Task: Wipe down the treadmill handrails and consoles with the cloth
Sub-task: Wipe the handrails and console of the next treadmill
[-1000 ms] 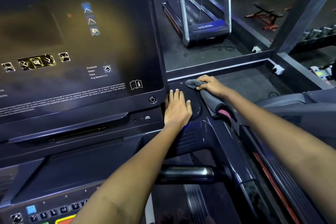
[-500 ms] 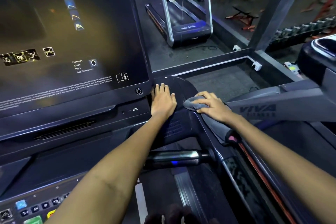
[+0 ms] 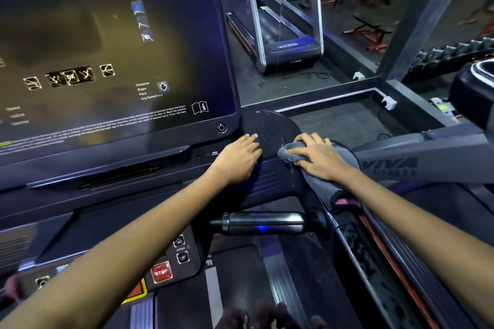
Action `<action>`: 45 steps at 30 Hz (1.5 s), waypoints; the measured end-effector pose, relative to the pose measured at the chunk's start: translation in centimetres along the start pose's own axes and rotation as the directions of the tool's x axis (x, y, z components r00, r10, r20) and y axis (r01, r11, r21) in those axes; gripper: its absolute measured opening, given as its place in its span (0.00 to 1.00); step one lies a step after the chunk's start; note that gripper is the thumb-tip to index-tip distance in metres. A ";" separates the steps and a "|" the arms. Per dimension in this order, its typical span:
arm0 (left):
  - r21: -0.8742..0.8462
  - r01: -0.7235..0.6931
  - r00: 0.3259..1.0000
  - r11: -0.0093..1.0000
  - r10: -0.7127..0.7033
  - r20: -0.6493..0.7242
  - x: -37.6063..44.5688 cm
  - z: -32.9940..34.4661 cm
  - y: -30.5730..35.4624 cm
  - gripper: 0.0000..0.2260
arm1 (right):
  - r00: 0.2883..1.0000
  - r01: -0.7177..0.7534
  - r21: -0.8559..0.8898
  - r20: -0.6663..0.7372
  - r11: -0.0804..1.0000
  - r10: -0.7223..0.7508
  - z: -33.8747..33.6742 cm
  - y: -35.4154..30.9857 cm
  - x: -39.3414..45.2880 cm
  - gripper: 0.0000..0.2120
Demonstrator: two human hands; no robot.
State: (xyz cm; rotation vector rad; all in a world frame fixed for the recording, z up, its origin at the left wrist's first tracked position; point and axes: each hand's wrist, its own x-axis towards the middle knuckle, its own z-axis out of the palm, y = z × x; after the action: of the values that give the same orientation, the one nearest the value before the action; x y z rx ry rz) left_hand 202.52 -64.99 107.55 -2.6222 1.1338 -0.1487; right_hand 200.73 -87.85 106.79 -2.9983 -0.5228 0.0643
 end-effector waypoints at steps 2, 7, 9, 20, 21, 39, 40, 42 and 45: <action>-0.012 -0.044 0.996 0.999 0.043 -0.080 -2.7 -0.3 -0.1 0.19 | 0.999 0.027 -0.037 -0.030 0.999 -0.028 0.3 -0.4 0.0 0.18; -0.069 0.084 0.991 0.994 -0.091 -0.102 -7.7 0.6 0.3 0.10 | 0.984 0.121 -0.155 -0.115 0.981 -0.139 0.5 -2.4 -0.2 0.18; -0.110 0.238 0.970 0.965 -0.232 0.068 -8.6 -0.1 0.5 0.11 | 0.978 0.152 -0.208 -0.108 0.966 -0.177 0.6 -3.0 -0.2 0.16; -0.263 0.594 0.786 0.760 -0.479 0.390 -9.5 -1.3 0.1 0.14 | 0.943 0.236 -0.299 -0.162 0.925 -0.292 1.4 -8.7 1.1 0.12; -0.284 0.612 0.776 0.738 -0.491 0.396 -9.6 -1.3 -0.1 0.14 | 0.936 0.259 -0.313 -0.154 0.914 -0.317 1.6 -9.7 1.3 0.11; -0.320 0.666 0.733 0.674 -0.511 0.448 -10.5 -0.8 2.1 0.25 | 0.795 0.526 -0.447 -0.044 0.723 -0.605 2.9 -11.3 3.2 0.27; -0.281 0.674 0.721 0.683 -0.523 0.455 -10.6 -1.0 2.6 0.27 | 0.765 0.563 -0.481 -0.004 0.672 -0.643 2.9 -10.3 3.1 0.29; -0.182 0.678 0.702 0.712 -0.555 0.447 -10.7 -1.0 3.6 0.32 | 0.729 0.602 -0.530 0.059 0.597 -0.682 2.7 -8.2 3.0 0.28; -0.130 0.674 0.702 0.727 -0.576 0.419 -10.9 -0.7 4.3 0.34 | 0.719 0.554 -0.567 -0.043 0.610 -0.693 3.1 -7.9 3.1 0.23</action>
State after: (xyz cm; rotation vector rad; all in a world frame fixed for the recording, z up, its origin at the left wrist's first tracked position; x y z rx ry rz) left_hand 191.92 -60.05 107.15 -3.0087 0.0891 0.3666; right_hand 200.86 -79.15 104.44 -2.9759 -1.7850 -0.6186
